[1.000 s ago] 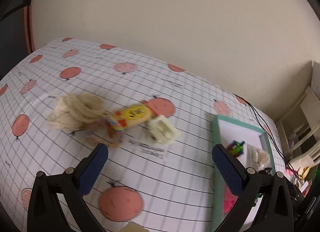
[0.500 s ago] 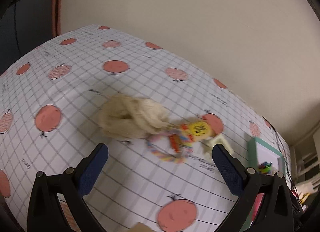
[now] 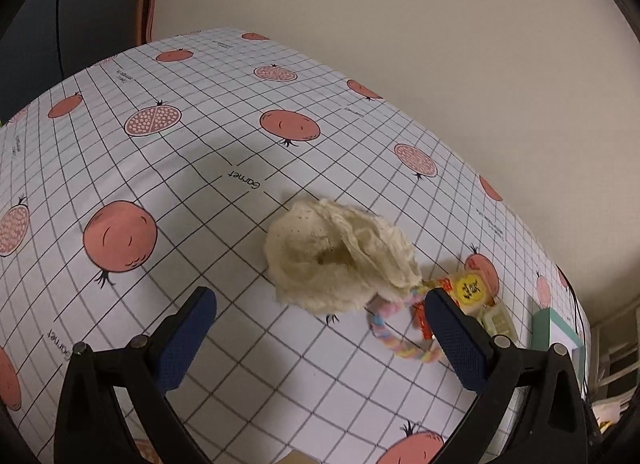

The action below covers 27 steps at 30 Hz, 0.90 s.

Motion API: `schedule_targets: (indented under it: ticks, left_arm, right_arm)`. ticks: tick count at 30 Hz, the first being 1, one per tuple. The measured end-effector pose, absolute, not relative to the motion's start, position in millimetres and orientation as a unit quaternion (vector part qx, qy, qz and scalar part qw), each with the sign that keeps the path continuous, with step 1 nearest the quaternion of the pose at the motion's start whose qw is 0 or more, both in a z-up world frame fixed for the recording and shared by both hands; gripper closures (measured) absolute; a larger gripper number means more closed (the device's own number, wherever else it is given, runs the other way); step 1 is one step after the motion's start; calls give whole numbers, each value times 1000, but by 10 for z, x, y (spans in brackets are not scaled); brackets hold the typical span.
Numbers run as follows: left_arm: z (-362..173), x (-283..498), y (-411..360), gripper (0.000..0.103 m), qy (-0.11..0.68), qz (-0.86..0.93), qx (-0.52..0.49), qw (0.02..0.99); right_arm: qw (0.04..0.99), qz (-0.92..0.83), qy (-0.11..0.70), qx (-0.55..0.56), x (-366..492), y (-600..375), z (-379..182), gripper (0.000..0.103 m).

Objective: Organize objects
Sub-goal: 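Move the left tool to the cream lace fabric while the right tool moves to the cream claw clip, then grasp the lace fabric with the left tool while the right tool grasps the claw clip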

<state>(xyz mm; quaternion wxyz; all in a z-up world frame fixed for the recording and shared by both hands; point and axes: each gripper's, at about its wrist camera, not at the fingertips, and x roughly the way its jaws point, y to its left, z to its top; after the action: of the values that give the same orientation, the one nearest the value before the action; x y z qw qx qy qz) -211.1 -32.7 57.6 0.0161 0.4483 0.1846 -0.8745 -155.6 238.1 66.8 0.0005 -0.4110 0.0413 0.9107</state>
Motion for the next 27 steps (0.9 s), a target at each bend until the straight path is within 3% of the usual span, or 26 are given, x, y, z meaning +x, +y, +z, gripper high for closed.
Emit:
schedule_targets:
  ticks: [13,19,24,27]
  left_arm:
    - [388,-2443,-239,0,183,-873,453,5]
    - [338,-2554,-160,0,144,-875,463,15]
    - [263,-2601,-116,1,116,-875,470,23]
    - [212,-2610,-107,12,103,-874,474,33]
  right_arm:
    - [-28,901,-2,-432,-1896,2135,357,10]
    - [-38,900,4,-434,-2061,2097,282,12]
    - [-43,899,12,-436,-2164,2056,223,20]
    - [-37,899,10,-436,-2183,2020,196,29]
